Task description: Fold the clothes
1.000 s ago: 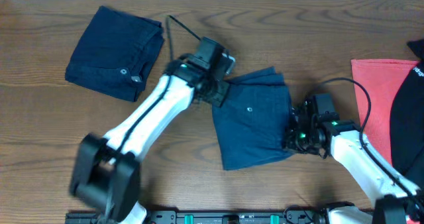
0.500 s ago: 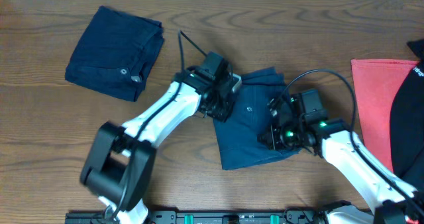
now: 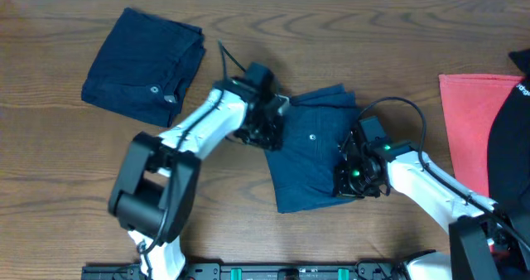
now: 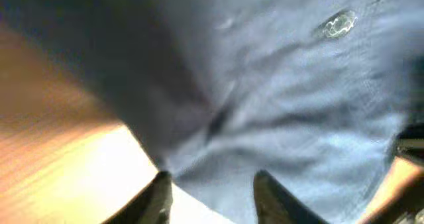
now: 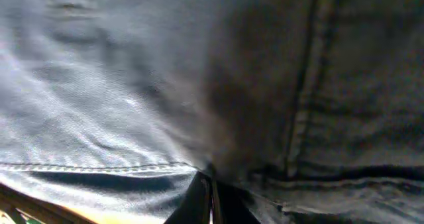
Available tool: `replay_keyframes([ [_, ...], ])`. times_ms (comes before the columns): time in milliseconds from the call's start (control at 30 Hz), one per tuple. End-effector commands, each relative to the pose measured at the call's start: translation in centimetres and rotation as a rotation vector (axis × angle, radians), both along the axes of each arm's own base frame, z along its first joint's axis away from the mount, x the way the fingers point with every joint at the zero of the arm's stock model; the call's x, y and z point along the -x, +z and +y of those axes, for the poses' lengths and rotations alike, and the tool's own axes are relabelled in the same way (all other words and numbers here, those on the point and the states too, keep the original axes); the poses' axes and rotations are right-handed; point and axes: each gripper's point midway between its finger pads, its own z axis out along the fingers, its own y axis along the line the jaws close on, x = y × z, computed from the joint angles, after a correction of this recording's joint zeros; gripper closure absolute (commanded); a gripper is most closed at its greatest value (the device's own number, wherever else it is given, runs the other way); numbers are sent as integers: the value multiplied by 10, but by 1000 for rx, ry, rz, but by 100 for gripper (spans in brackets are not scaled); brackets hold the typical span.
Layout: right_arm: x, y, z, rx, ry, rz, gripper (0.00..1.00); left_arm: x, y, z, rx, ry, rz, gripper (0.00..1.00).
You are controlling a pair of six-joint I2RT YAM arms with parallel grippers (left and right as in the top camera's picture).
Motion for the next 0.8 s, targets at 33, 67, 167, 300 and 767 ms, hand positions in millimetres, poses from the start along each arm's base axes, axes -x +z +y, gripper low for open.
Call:
replay_keyframes([
  [33,-35,53,11,-53,94,-244,96,-22,84,9,75,42,-173,42],
  [67,-40,61,10,-49,86,-283,91,-21,92,13,80,49,-186,40],
  [167,-59,72,-2,18,-26,-364,82,-11,107,24,77,66,-184,39],
  [300,-68,65,-13,90,-64,-382,83,13,98,36,31,103,-69,14],
  [767,-75,13,-27,215,-116,-265,91,40,5,28,117,232,47,2],
])
